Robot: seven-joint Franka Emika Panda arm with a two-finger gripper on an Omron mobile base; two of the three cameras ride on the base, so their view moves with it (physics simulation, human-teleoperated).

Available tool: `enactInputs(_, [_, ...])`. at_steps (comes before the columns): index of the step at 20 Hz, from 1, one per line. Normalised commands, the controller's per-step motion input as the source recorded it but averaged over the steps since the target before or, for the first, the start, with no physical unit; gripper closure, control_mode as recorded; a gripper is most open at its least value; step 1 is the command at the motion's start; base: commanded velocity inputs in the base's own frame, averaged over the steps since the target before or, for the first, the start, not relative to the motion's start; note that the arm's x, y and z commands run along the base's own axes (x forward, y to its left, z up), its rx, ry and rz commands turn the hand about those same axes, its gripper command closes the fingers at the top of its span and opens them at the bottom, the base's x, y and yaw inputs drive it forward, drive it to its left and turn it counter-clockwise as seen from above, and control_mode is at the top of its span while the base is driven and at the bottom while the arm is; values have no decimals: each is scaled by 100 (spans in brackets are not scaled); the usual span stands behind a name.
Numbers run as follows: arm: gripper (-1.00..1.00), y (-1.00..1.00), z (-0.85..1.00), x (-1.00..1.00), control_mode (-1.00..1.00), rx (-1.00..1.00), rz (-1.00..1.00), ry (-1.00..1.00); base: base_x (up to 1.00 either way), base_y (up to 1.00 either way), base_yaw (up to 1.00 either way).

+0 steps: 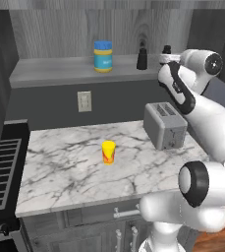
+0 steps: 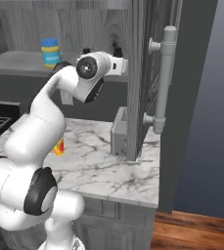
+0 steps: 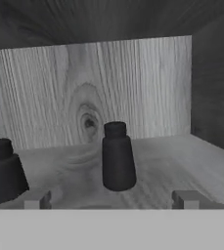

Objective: There are various items on the counter. Only move the condiments/shakers into the cabinet.

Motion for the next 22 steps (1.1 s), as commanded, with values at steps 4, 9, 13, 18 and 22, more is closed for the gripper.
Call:
enactInputs(4, [-100,43,0,-100,-100,0,0,-12,0,0,0])
enactInputs(9, [-100,36,59,-100,-100,3,0,1,0,0,0])
enactInputs(13, [-100,0,64,-100,-100,11,7,10,0,0,0])
enactInputs(18, [-100,11,-2,-20,-100,-3,2,3,0,0,0])
enactInputs(22, [-100,0,0,0,-100,0,0,0,0,0,0])
